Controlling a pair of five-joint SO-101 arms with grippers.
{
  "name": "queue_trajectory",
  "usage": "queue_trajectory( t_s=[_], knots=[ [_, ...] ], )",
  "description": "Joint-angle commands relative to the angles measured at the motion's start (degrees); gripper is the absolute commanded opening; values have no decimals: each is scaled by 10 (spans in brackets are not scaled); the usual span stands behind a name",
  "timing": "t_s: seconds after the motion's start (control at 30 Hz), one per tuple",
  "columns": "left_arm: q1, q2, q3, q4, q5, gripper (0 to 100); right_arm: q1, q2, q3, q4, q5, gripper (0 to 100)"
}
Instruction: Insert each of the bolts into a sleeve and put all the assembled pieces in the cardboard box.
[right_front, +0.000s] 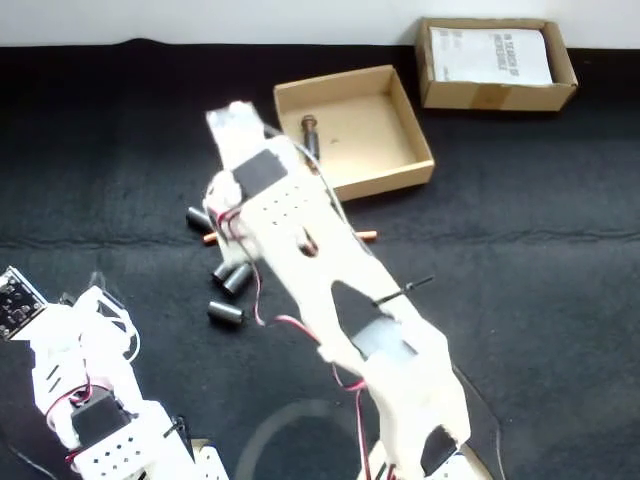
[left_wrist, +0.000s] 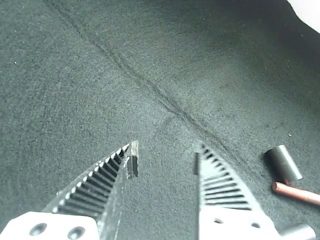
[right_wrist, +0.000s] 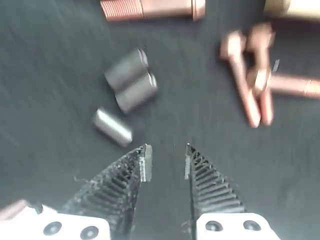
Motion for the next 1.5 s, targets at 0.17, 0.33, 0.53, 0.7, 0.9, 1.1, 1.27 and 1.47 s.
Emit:
queue_trajectory(
  t_s=[0.17, 0.33, 0.53, 0.7, 0.9, 1.1, 1.27, 1.47],
  knots=[
    [-11, -5, 12, -22, 3, 11, -4, -51, 126, -91, -68, 105],
    [-11, -4, 12, -24, 3, 9, -5, -51, 163, -157, -69, 105],
    [-11, -4, 12, -24, 3, 9, -29, -51, 196, -219, -69, 105],
    [-11, -5, 12, -24, 3, 9, -36, -51, 219, -265, -69, 105],
    [-11, -5, 12, -24, 3, 9, -35, -51, 259, -317, -69, 105],
    [-10, -5, 12, -24, 3, 9, -37, -50, 292, -378, -69, 105],
    [-10, -4, 12, -24, 3, 9, -37, -50, 313, -415, -69, 108],
    [-10, -4, 12, -24, 3, 9, -39, -49, 316, -453, -69, 108]
  ],
)
